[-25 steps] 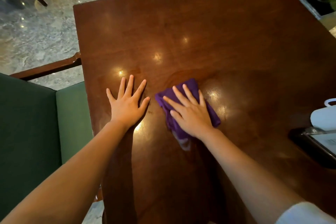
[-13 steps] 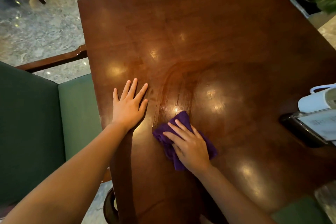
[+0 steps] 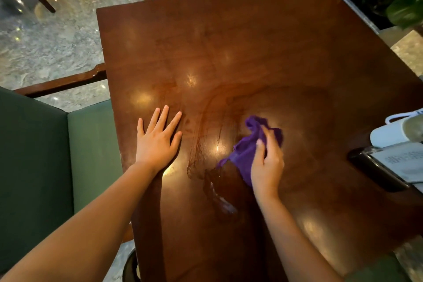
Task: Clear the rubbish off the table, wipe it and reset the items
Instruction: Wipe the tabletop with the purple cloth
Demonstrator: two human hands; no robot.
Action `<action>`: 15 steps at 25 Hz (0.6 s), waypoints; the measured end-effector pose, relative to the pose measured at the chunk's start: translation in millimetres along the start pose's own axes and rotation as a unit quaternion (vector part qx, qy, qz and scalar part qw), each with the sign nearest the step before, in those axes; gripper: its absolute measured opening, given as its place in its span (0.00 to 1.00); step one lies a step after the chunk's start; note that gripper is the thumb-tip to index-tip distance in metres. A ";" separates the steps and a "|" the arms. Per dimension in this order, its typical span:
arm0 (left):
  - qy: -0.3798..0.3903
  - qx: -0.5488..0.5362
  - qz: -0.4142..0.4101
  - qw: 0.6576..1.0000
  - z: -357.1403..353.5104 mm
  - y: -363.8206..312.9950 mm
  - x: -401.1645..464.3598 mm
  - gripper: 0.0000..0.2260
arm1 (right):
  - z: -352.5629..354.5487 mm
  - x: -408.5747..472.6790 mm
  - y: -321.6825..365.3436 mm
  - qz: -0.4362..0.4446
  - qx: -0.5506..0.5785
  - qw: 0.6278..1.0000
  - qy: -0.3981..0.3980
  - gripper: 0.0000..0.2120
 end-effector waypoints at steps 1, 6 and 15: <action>0.001 0.002 0.001 1.000 -0.2 0.0 0.2 0.24 | 2.0 17.1 -8.7 -0.047 -0.086 0.995 -0.008 0.21; -0.001 0.003 0.000 1.000 -1.9 0.6 1.3 0.24 | -24.8 107.6 -31.0 -0.119 -0.336 0.925 0.130 0.26; -0.003 -0.013 -0.004 1.000 -0.6 0.0 0.9 0.23 | -103.7 34.7 40.3 0.236 -0.364 0.848 0.305 0.27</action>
Point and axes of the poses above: each hand's wrist, its own x-axis towards the middle knuckle, its own z-axis out of the back of the hand, y = z × x, the point moved 9 cm from there along x, towards the middle knuckle, and after that the axes turned 14 degrees about y, right-handed, at the moved point
